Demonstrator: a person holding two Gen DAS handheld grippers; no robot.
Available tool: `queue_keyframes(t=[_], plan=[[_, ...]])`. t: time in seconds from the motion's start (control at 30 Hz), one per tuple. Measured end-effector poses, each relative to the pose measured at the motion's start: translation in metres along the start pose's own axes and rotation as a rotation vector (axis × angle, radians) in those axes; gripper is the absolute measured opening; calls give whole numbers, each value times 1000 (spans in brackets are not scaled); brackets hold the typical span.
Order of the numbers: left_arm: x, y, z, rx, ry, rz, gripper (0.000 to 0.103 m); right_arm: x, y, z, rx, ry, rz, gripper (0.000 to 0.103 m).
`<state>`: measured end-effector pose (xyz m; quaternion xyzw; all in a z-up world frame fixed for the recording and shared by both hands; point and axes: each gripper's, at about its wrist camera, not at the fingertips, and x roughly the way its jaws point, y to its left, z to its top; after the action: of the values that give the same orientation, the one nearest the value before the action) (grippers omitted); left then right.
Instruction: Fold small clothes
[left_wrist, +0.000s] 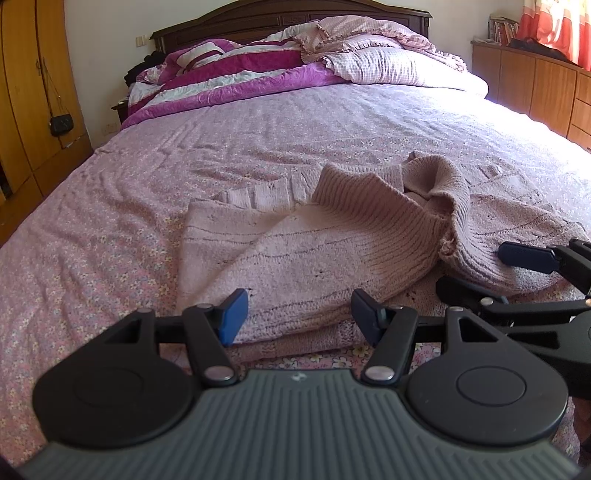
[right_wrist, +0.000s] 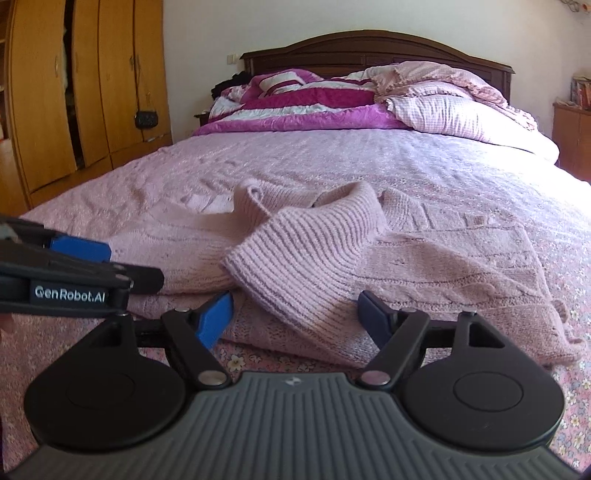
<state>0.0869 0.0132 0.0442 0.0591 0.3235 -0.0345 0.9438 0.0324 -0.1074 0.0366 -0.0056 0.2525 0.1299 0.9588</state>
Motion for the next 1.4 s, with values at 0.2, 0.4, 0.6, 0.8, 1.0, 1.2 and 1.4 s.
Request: queue_keyframes(t=[0.2, 0.4, 0.6, 0.8, 1.0, 1.2, 1.4], plan=[[1, 0, -1, -1, 4, 0, 64, -2, 0, 0, -18, -12, -30, 63], [1, 0, -1, -6, 4, 3, 64, 2, 2, -2, -64, 13, -36, 51], [-3, -1, 0, -2, -11, -10, 64, 2, -2, -1, -37, 13, -18, 39], [-15, -15, 2, 66, -89, -60, 64, -6, -12, 5, 55, -19, -2, 11], [-13, -41, 4, 172, -128, -137, 64, -16, -27, 13, 99, -50, -1, 10], [6, -67, -2, 296, -207, -123, 57, -28, -37, 26, 85, -87, -25, 10], [28, -77, -9, 375, -170, -87, 12, -35, -49, 31, 73, -109, -51, 10]])
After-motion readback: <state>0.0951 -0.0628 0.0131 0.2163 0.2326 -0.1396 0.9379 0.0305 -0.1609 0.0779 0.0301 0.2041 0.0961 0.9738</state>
